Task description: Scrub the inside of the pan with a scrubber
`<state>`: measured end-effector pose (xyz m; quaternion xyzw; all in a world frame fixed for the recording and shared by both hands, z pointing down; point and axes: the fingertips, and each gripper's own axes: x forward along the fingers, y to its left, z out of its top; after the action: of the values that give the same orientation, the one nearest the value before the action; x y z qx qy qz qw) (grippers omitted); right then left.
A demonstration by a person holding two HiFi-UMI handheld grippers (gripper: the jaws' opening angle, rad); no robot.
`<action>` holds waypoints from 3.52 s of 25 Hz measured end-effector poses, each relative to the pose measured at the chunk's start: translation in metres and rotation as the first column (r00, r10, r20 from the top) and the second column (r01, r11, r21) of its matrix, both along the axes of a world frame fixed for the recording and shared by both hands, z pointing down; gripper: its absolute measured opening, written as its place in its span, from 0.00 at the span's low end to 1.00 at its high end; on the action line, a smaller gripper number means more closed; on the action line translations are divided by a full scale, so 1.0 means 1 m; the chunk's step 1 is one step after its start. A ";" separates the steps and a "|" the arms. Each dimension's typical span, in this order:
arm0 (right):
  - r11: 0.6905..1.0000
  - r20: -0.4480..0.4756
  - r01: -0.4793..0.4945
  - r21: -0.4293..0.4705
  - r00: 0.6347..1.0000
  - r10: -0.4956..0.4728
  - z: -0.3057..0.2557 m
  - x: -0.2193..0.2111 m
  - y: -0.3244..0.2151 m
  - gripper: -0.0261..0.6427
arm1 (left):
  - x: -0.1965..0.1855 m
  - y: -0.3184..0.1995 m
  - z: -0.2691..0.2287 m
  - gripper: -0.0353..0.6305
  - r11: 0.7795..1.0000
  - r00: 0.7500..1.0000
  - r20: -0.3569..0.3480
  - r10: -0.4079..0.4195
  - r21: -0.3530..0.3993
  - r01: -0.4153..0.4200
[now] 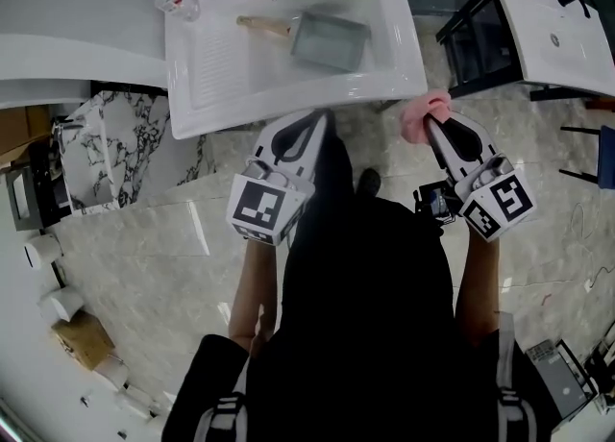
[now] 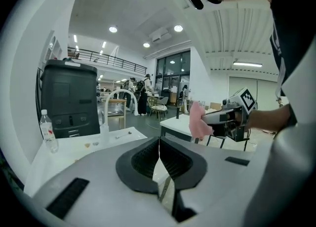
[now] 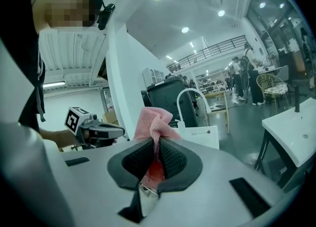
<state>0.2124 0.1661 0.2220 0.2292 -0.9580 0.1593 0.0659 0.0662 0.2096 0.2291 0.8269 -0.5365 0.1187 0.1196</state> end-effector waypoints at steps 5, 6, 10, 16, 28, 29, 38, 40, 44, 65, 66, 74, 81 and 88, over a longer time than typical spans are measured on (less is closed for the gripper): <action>1.000 -0.020 0.005 -0.005 1.000 -0.005 -0.004 -0.042 -0.048 0.10 | -0.038 -0.058 0.007 0.10 1.000 1.000 -0.009 0.020 -0.016 -0.020; 1.000 -0.024 0.003 -0.007 1.000 -0.003 -0.005 -0.051 -0.057 0.10 | -0.045 -0.070 0.009 0.10 0.999 1.000 -0.012 0.026 -0.023 -0.026; 0.999 -0.047 -0.024 -0.022 0.999 0.023 -0.004 -0.080 -0.096 0.10 | -0.077 -0.117 0.025 0.10 0.997 0.999 -0.004 0.044 -0.065 -0.044; 0.995 -0.102 -0.068 -0.067 0.993 0.061 0.016 -0.117 -0.135 0.10 | -0.125 -0.158 0.087 0.10 0.977 0.998 0.009 0.066 -0.202 -0.062; 0.983 -0.201 -0.078 -0.169 0.979 0.043 0.073 -0.175 -0.159 0.10 | -0.228 -0.217 0.212 0.11 0.912 0.880 0.340 0.331 -0.354 -0.207; 0.981 -0.206 -0.075 -0.177 0.978 0.038 0.079 -0.177 -0.160 0.10 | -0.234 -0.221 0.221 0.11 0.905 0.862 0.364 0.353 -0.367 -0.216; 0.975 -0.295 -0.095 -0.200 0.955 0.033 0.140 -0.186 -0.179 0.10 | -0.266 -0.244 0.284 0.11 0.840 0.706 0.482 0.519 -0.442 -0.315; 0.974 -0.310 -0.101 -0.204 0.950 0.034 0.154 -0.188 -0.185 0.10 | -0.269 -0.248 0.295 0.11 0.819 0.659 0.503 0.559 -0.459 -0.344; 0.965 -0.333 -0.101 -0.243 0.943 0.015 0.181 -0.197 -0.189 0.10 | -0.271 -0.246 0.310 0.11 0.769 0.588 0.505 0.632 -0.500 -0.397; 0.942 -0.584 -0.038 -0.334 0.793 -0.175 0.321 -0.234 -0.194 0.10 | -0.280 -0.239 0.340 0.31 0.690 0.520 0.456 0.722 -0.520 -0.503; 0.940 -0.590 -0.020 -0.340 0.783 -0.197 0.328 -0.238 -0.193 0.10 | -0.279 -0.239 0.341 0.31 0.687 0.514 0.458 0.725 -0.521 -0.506; 0.932 -0.655 0.096 -0.351 0.685 -0.318 0.372 -0.266 -0.200 0.10 | -0.277 -0.240 0.342 0.31 0.667 0.511 0.435 0.742 -0.560 -0.492; 0.931 -0.690 0.173 -0.322 0.631 -0.356 0.401 -0.294 -0.197 0.10 | -0.276 -0.240 0.342 0.31 0.653 0.497 0.431 0.753 -0.580 -0.486; 0.961 -0.684 0.149 -0.232 0.678 -0.270 0.405 -0.317 -0.216 0.10 | -0.276 -0.240 0.344 0.31 0.663 0.474 0.465 0.748 -0.559 -0.498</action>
<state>-0.1047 -0.0497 0.6270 0.1554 -0.8626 0.1249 0.4650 -0.2101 -0.0309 0.5732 0.8303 -0.1659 0.5319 0.0119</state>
